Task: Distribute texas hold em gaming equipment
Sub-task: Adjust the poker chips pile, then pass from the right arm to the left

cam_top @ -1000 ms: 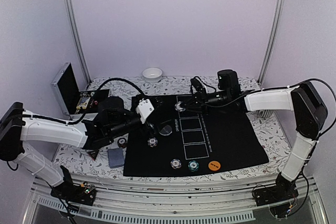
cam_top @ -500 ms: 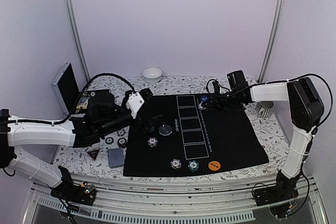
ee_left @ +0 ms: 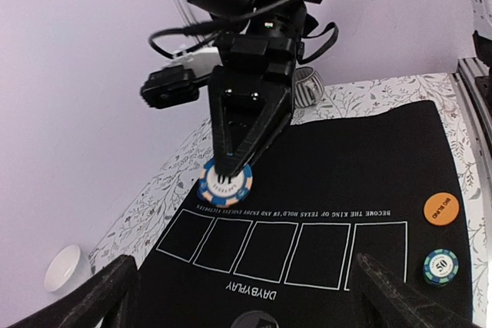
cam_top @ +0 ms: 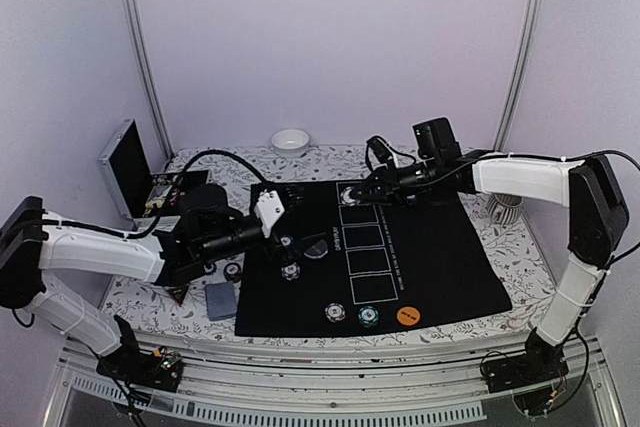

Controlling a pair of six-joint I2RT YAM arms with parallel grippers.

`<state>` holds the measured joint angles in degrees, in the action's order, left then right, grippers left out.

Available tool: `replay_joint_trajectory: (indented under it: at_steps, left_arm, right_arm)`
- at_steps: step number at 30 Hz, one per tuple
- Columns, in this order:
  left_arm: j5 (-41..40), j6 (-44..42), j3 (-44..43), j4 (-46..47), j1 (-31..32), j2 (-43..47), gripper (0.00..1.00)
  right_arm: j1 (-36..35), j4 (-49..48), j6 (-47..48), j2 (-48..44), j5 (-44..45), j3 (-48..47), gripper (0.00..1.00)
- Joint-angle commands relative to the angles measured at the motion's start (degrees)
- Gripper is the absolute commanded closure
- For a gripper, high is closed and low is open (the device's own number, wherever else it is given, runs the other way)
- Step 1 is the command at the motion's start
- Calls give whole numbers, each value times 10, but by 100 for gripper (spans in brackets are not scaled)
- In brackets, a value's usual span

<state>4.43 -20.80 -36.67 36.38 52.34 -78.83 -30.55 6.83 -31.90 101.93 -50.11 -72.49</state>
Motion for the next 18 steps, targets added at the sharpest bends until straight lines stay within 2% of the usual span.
replay_joint_trajectory:
  at_steps: [1,6,11,16,18]
  left_arm:
    - [25,-36,-22,103,1,-59,5]
    - [12,-47,-44,126,0,-107,18]
    - [-1,-34,-36,163,0,-108,25]
    - [20,-31,-26,173,0,-102,30]
    - [26,-30,-22,173,1,-99,37]
  right_arm:
    - [-52,-15,-11,-27,-63,-32,98]
    - [-84,-38,-31,-30,-73,-42,98]
    - [-98,-41,-38,-22,-75,-46,98]
    - [-99,-41,-39,-15,-71,-52,98]
    - [-99,-41,-40,-13,-72,-53,98]
